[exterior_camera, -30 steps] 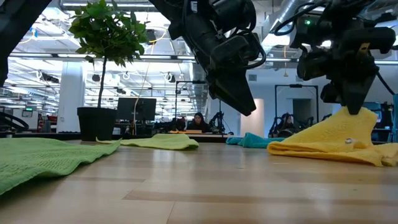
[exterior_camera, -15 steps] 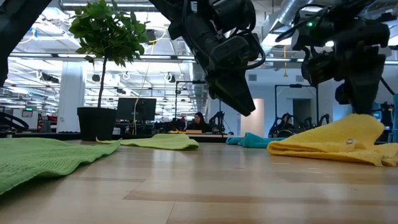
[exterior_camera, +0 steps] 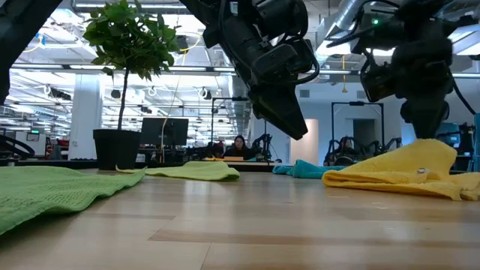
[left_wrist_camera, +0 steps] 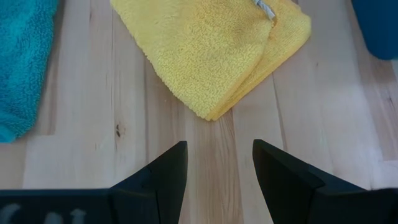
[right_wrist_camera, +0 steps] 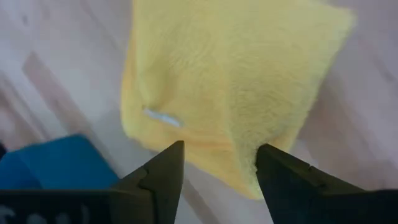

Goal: Fold microfiber towels
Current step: Fold the yellow towel, then put the folded yellow towel into the bin

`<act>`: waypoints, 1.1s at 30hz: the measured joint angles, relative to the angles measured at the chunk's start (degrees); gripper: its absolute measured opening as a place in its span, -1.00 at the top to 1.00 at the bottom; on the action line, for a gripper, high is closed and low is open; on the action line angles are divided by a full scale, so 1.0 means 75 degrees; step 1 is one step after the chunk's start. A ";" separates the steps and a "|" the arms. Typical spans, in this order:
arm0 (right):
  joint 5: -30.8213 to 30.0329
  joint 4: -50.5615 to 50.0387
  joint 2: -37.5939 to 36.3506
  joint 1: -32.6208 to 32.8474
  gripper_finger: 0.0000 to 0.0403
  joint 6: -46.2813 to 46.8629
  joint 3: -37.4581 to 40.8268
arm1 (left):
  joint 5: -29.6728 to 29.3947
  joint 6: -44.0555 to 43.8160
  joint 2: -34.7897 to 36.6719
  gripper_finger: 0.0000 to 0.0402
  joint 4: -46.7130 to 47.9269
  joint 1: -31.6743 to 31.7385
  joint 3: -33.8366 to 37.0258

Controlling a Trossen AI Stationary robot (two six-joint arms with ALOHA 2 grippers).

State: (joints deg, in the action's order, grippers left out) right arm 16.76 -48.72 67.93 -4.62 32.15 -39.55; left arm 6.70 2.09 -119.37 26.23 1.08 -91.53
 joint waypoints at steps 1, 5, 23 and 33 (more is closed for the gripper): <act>-0.0136 -0.0138 -0.0039 -0.0003 -0.07 0.0082 -0.0077 | -0.0001 0.0038 0.0001 0.13 0.0001 0.0000 0.0000; -0.0646 -0.0742 -0.0400 0.0000 -0.07 0.0086 -0.0562 | -0.0001 0.0067 0.0000 0.13 0.0055 0.0000 0.0000; -0.1027 -0.0618 -0.0766 0.0070 -0.04 -0.0958 -0.0950 | 0.0629 -0.1763 -0.0015 0.13 -0.1665 0.0524 0.0521; -0.1042 -0.0640 -0.0767 0.0070 -0.04 -0.0978 -0.0953 | 0.1409 -0.3191 -0.0860 0.13 -0.3204 0.0566 0.0781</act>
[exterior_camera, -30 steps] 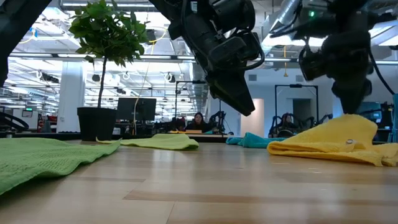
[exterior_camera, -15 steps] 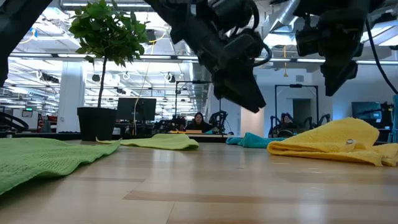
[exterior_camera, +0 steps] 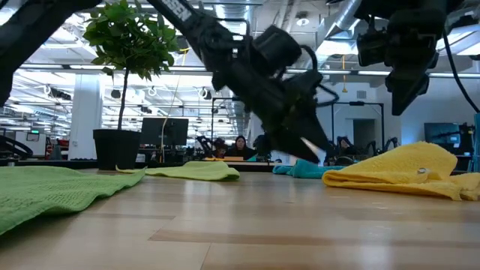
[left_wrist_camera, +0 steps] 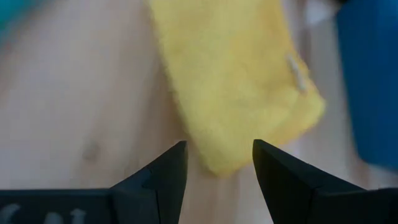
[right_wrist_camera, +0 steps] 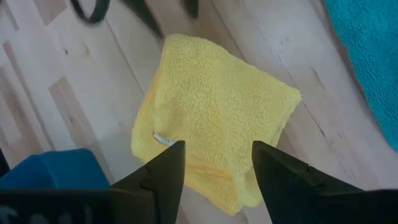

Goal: Fold microfiber towels
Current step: Put the folded yellow towel into the bin

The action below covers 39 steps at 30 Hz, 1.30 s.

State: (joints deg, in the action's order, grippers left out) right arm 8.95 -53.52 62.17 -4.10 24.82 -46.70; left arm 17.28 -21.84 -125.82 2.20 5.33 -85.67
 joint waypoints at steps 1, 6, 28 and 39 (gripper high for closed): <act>-0.0005 0.0000 0.0000 0.0000 -0.04 0.0000 0.0000 | 0.0169 -0.0120 -0.0063 0.13 -0.0253 0.0014 0.0000; -0.0004 -0.0005 0.0002 0.0000 -0.04 -0.0072 0.0000 | -0.0116 -0.0376 -0.0245 0.13 -0.0423 0.0026 -0.0015; -0.0449 0.0298 0.0582 0.1997 -0.04 -0.1359 0.0627 | 0.0013 -0.0178 -0.0253 0.13 -0.0311 0.0043 -0.0015; -0.0463 0.0350 0.0865 0.2081 -0.04 -0.1312 0.0629 | -0.0195 -0.0221 -0.0250 0.13 -0.0199 -0.0061 -0.0015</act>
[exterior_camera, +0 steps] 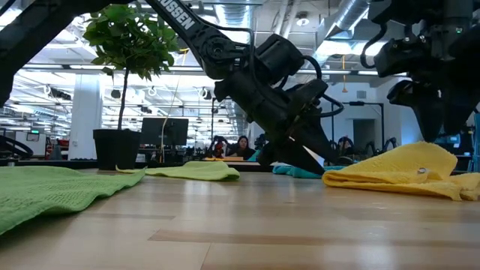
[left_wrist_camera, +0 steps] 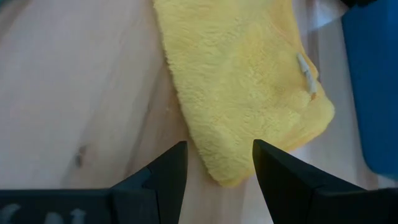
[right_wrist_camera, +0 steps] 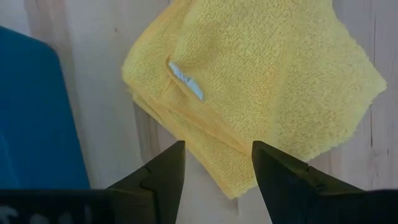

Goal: Fold microfiber towels
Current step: Put the folded yellow towel into the bin

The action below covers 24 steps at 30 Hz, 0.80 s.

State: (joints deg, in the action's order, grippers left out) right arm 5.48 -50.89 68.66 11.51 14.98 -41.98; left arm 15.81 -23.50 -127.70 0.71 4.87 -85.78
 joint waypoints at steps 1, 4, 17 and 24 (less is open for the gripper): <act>0.0000 0.0003 -0.0008 0.0000 -0.04 0.0000 0.0000 | 0.0000 -0.0004 0.0001 0.13 -0.0004 -0.0026 0.0000; 0.0001 0.0000 -0.0011 0.0000 -0.04 0.0000 0.0000 | -0.0243 -0.0006 0.0000 0.13 -0.0088 -0.0123 0.0000; 0.0003 -0.0003 -0.0011 0.0000 -0.04 0.0003 0.0000 | -0.0667 -0.0327 -0.0248 0.13 -0.0352 -0.0269 0.0038; 0.0026 0.0000 -0.0014 0.0000 -0.04 0.0009 -0.0003 | -0.0218 -0.0485 -0.0645 0.15 -0.0893 -0.0272 -0.0026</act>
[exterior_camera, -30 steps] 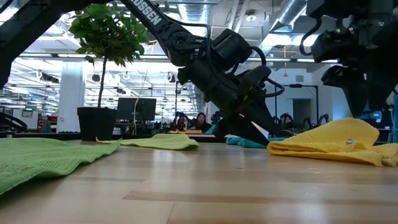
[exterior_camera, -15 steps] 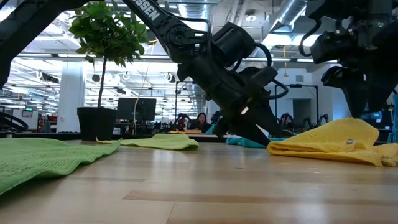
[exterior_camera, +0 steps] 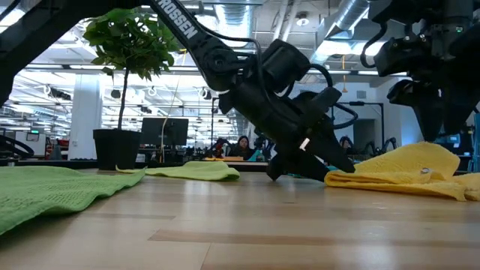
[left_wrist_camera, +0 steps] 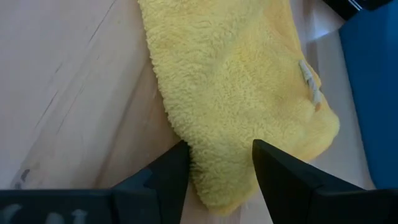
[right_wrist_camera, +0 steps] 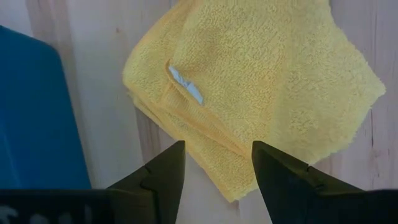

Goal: Fold microfiber towels
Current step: Put the folded yellow towel into the bin

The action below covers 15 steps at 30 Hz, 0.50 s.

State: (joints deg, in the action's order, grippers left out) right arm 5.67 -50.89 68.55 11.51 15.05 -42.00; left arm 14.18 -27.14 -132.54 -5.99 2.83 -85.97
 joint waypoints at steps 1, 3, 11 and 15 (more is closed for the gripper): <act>0.0000 0.0005 -0.0003 0.0000 -0.04 0.0000 0.0000 | -0.0011 0.0001 -0.0007 0.18 0.0017 -0.0004 0.0000; 0.0001 0.0002 -0.0003 0.0003 -0.04 0.0000 0.0000 | -0.0017 0.0007 -0.0015 0.28 0.0028 -0.0006 0.0000; -0.0641 0.0055 -0.0003 0.0003 -0.04 -0.0248 0.0000 | -0.0117 0.0780 -0.0005 0.95 0.0236 -0.0021 -0.0045; -0.1380 0.0078 -0.0003 -0.0020 -0.04 -0.0499 0.0000 | -0.0198 0.1800 0.0059 0.98 0.1053 -0.0022 -0.0423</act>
State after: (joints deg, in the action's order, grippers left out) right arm -4.68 -50.31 68.53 11.36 11.30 -42.00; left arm 12.70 -13.64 -132.09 1.91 2.66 -89.15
